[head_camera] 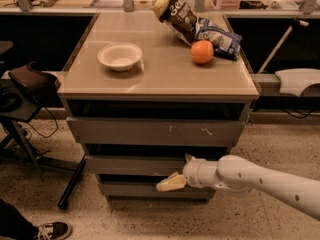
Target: Open middle drawer
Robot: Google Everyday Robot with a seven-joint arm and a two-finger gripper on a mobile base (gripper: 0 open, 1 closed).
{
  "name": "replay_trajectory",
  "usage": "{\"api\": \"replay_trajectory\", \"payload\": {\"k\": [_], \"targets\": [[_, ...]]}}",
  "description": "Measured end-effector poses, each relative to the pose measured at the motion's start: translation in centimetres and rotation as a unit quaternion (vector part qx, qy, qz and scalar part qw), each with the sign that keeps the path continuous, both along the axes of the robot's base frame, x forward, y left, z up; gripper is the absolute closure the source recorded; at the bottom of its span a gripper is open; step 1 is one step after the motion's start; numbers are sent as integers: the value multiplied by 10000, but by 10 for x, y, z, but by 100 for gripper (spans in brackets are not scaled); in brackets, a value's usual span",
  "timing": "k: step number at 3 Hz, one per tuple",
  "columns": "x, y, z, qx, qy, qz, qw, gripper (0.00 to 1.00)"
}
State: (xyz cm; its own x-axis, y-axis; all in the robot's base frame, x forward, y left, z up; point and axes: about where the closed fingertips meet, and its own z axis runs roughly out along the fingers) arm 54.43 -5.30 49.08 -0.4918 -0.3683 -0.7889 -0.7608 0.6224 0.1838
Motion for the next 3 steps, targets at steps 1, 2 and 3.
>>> {"api": "replay_trajectory", "payload": {"k": [1,2,3], "targets": [[-3,5,-12,-249,-73,-49,9997,0],[16,4,-33,-708,-291,-358,9964,0],[34,-4,-30,-824,-523,-638,9932,0]]}}
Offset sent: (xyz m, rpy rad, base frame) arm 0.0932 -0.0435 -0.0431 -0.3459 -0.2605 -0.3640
